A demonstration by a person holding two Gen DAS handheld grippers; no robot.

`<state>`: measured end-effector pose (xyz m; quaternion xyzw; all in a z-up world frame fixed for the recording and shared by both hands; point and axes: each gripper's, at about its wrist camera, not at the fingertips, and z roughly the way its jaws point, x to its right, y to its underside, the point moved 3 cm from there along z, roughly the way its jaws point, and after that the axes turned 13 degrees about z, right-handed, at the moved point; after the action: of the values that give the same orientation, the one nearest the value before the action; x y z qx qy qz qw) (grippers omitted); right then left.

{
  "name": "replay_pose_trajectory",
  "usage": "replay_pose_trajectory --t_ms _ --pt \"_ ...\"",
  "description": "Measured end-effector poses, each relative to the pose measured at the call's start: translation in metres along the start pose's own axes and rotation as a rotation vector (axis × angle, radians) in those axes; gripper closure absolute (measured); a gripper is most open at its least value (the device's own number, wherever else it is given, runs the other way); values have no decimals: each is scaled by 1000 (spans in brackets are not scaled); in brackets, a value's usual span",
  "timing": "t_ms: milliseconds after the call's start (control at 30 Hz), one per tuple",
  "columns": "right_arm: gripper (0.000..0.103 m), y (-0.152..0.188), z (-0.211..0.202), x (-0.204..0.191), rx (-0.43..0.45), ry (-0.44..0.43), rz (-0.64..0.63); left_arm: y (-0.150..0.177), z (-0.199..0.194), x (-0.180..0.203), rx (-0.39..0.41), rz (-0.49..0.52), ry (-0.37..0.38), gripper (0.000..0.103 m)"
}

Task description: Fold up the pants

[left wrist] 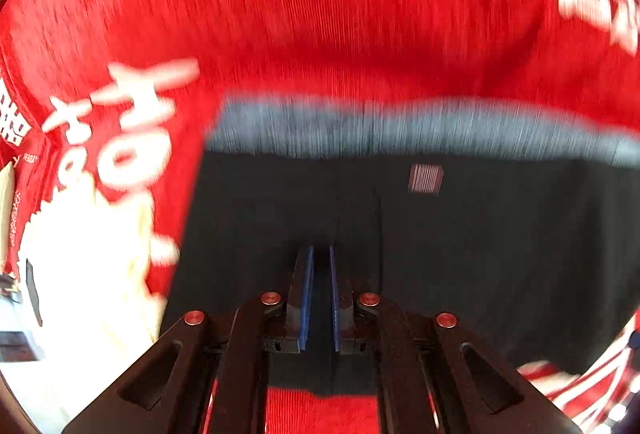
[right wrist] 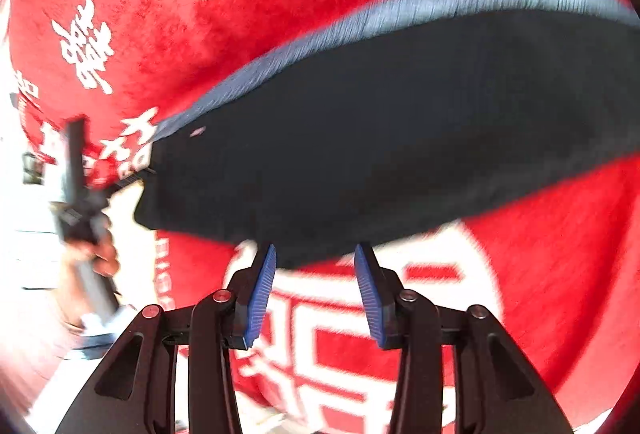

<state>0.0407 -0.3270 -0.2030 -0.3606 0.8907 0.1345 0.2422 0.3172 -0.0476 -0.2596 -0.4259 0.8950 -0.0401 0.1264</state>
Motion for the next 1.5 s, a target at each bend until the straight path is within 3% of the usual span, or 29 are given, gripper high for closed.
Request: replay_pose_trajectory --t_ms 67,167,433,467,500,567,667,800,867,1000,1133,1300,1367,1433,1500 --pt "58 8 12 2 -32 -46 42 14 -5 9 90 57 -48 93" --pt "58 10 23 2 -26 -114 85 14 -7 19 100 111 -90 93" --pt "60 -6 58 12 -57 -287 314 12 -8 4 89 20 13 93" --pt "67 -8 60 14 -64 -299 346 12 -8 5 87 22 17 93" --pt "95 -11 61 17 -64 -296 385 13 -6 3 81 25 20 93" --pt "95 -15 51 14 -48 -281 385 13 -4 -1 56 28 39 93" --pt "96 -6 30 -6 0 -222 247 16 -4 -4 42 38 72 93" --pt "98 10 49 15 -34 -102 253 21 1 4 69 81 19 93" --pt "97 13 53 20 -45 -109 267 21 -1 9 58 92 -12 93" --pt "93 17 32 17 -61 -69 175 20 -13 15 -1 36 45 93" --pt "80 9 -6 27 8 8 92 14 -44 59 42 61 143 93" --pt "78 -29 -39 35 138 107 23 -1 -51 134 59 68 283 93" --pt "78 -45 -40 38 164 137 6 -1 -41 162 39 85 299 93" --pt "79 -60 -31 46 167 184 -23 6 -30 179 22 115 251 93" --pt "80 -63 -15 61 117 245 -33 13 -32 185 92 154 199 93"
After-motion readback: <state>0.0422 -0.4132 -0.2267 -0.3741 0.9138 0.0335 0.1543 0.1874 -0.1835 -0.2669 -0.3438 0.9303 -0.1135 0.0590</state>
